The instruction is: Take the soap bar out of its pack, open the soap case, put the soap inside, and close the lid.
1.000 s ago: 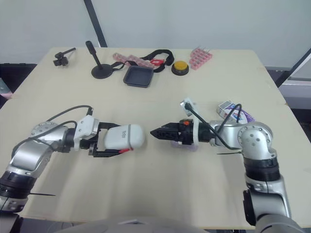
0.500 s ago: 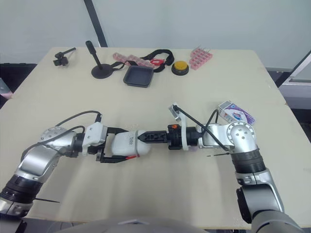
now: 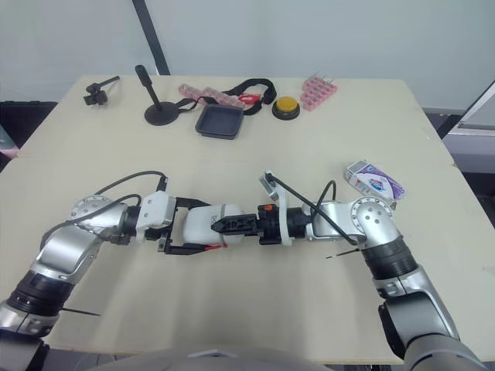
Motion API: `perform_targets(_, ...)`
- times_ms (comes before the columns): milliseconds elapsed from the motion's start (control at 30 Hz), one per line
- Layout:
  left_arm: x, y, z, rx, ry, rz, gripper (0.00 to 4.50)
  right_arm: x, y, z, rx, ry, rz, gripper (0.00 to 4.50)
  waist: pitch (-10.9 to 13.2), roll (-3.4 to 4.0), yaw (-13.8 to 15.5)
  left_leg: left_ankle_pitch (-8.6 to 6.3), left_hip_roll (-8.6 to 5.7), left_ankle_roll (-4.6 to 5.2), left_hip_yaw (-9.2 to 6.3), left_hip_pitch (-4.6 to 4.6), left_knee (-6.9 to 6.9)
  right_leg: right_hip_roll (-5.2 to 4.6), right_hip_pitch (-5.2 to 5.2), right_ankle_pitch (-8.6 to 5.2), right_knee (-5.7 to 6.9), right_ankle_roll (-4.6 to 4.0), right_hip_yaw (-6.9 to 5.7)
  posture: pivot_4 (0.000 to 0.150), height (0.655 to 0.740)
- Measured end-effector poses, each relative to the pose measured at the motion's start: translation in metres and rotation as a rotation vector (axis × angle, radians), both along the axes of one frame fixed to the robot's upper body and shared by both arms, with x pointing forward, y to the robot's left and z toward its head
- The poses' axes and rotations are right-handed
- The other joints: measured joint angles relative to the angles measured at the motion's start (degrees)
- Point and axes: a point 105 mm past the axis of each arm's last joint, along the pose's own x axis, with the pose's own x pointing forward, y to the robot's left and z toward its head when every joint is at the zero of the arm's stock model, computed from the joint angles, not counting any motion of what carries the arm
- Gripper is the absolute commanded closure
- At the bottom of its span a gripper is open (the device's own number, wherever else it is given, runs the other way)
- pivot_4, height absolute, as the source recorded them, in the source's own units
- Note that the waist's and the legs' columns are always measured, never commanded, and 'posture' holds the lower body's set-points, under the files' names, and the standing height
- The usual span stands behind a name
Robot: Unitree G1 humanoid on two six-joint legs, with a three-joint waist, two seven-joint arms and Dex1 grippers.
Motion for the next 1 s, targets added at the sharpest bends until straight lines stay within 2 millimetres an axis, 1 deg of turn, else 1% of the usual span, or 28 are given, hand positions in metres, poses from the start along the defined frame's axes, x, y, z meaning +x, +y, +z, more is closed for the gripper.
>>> perform_targets(33,0.0009,0.0009,-0.0008,0.002,-0.004,0.003,1.01,0.0005,-0.0002,0.0016,0.02,0.009,-0.002,2.19,0.0,0.0,0.0,0.0,0.0,0.0,0.0,0.0,0.0,0.0,0.0,0.0,0.0,0.0,0.0,0.15,0.74)
perform_targets(67,0.0019,0.0009,0.0,0.002,-0.012,0.004,1.01,0.0013,-0.0005,0.0015,0.029,0.017,-0.006,2.36,0.0,-0.02,0.0,0.0,0.01,0.0,0.0,0.0,0.0,0.01,0.0,0.0,0.0,0.0,-0.01,0.15,0.74)
perform_targets(367,0.0024,-0.0001,0.0017,-0.001,-0.038,-0.004,1.01,0.0015,-0.0023,0.0007,0.055,0.036,-0.01,2.37,0.0,-0.02,0.0,0.0,0.0,0.01,0.0,-0.03,0.02,-0.01,0.0,0.0,0.0,0.0,-0.03,0.15,0.74)
perform_targets(600,-0.0008,-0.0039,-0.0011,-0.003,-0.033,-0.02,1.01,-0.0026,-0.0076,-0.003,0.062,0.057,0.001,2.37,0.0,-0.02,0.0,0.01,0.01,0.02,-0.01,-0.04,0.04,-0.01,0.0,0.0,0.01,0.0,-0.04,0.15,0.74)
perform_targets(833,-0.0012,-0.004,-0.0019,-0.006,-0.033,-0.013,1.01,-0.0027,-0.008,-0.003,0.065,0.058,0.002,2.37,0.0,-0.02,0.0,0.01,0.01,0.02,-0.01,-0.05,0.05,-0.02,0.0,0.0,0.0,0.0,-0.04,0.15,0.74)
perform_targets(1000,-0.0009,-0.0035,-0.0023,-0.01,-0.038,0.002,1.01,-0.0012,-0.0062,-0.0005,0.039,0.006,-0.014,2.37,0.0,-0.04,0.0,0.01,0.01,0.02,-0.01,-0.05,0.05,-0.02,0.0,0.0,0.01,0.0,-0.05,0.15,0.74)
